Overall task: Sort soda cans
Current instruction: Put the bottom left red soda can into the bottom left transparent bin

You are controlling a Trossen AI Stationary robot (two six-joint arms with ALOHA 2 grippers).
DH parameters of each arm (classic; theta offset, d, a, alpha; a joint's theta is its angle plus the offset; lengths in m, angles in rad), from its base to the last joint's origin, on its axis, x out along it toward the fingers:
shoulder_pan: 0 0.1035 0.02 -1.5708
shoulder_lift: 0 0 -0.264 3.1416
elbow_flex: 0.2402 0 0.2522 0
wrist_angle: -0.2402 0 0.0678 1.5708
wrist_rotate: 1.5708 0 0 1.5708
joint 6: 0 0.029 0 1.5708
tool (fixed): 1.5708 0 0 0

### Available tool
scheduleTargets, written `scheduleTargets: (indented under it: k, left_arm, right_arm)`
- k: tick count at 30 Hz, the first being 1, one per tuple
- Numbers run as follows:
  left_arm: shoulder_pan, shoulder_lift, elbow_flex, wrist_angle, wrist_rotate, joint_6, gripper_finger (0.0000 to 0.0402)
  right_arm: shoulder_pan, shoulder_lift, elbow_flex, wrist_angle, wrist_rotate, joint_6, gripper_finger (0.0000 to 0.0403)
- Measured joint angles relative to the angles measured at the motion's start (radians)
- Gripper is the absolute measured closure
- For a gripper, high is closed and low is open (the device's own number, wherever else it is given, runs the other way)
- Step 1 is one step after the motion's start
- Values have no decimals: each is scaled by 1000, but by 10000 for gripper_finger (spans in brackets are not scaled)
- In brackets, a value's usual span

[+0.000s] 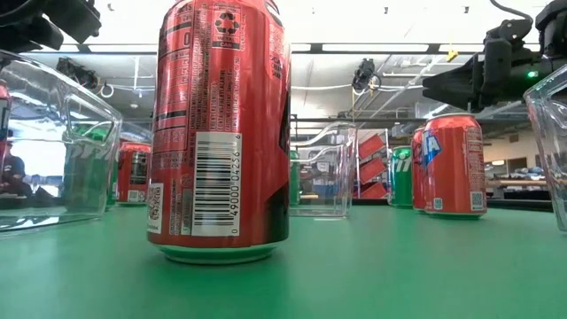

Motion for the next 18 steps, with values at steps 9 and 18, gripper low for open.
scheduleTargets:
  k: [9,18]
  left_arm:
    - [0,0,0,-24,16,11,127]
    - [0,0,0,-10,-12,25,128]
  right_arm:
    - [0,0,0,2,0,14,137]
    - [0,0,0,2,0,15,133]
